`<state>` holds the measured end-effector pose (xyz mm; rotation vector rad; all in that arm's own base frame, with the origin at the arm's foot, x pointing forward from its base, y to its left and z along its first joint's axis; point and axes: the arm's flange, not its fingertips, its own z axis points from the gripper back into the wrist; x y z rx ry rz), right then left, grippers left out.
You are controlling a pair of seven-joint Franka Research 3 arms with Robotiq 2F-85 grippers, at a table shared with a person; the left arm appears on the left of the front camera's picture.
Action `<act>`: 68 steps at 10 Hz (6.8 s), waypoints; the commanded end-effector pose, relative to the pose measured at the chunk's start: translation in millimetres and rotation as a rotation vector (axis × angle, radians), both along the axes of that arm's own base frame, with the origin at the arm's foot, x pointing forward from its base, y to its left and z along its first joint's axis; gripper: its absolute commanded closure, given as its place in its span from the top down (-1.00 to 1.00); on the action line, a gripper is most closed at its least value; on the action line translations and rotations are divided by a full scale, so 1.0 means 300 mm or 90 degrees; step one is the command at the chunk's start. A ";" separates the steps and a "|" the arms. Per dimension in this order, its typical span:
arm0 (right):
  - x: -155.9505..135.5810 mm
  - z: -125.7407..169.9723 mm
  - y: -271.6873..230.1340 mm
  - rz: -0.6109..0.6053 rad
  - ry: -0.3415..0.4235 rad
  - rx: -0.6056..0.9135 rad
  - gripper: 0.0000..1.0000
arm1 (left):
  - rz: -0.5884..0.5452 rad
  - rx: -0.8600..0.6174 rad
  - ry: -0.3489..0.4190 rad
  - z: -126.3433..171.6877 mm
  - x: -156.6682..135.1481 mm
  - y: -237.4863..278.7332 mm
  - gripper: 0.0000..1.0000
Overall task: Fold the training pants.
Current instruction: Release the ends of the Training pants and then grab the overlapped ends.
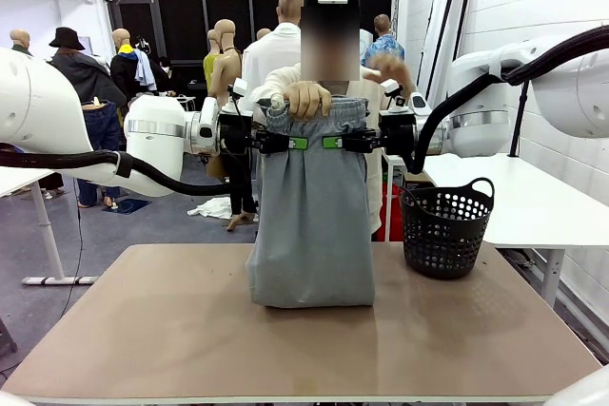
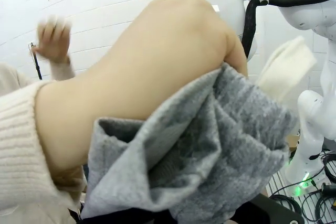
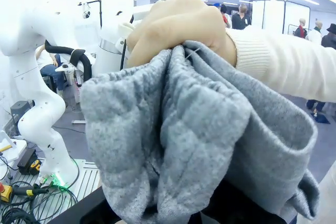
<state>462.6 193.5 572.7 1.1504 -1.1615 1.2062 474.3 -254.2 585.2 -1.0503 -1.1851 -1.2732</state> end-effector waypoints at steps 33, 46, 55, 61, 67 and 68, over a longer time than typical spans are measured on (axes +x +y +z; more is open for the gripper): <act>-0.012 0.014 -0.039 -0.009 0.027 -0.019 1.00 | 0.020 -0.012 0.028 0.012 -0.011 0.039 1.00; -0.060 -0.005 -0.257 -0.113 0.043 -0.028 1.00 | 0.128 -0.017 0.049 -0.038 -0.121 0.259 1.00; -0.091 -0.010 -0.311 -0.107 0.056 0.000 1.00 | 0.152 -0.005 0.027 -0.036 -0.164 0.290 1.00; -0.117 -0.009 -0.272 -0.121 0.029 -0.011 1.00 | 0.143 -0.023 -0.005 -0.035 -0.153 0.295 1.00; -0.139 -0.027 -0.233 -0.099 0.040 0.002 1.00 | 0.137 -0.033 -0.022 -0.027 -0.145 0.308 1.00; -0.139 -0.027 -0.235 -0.094 0.044 0.005 1.00 | 0.134 -0.032 -0.020 -0.029 -0.139 0.304 1.00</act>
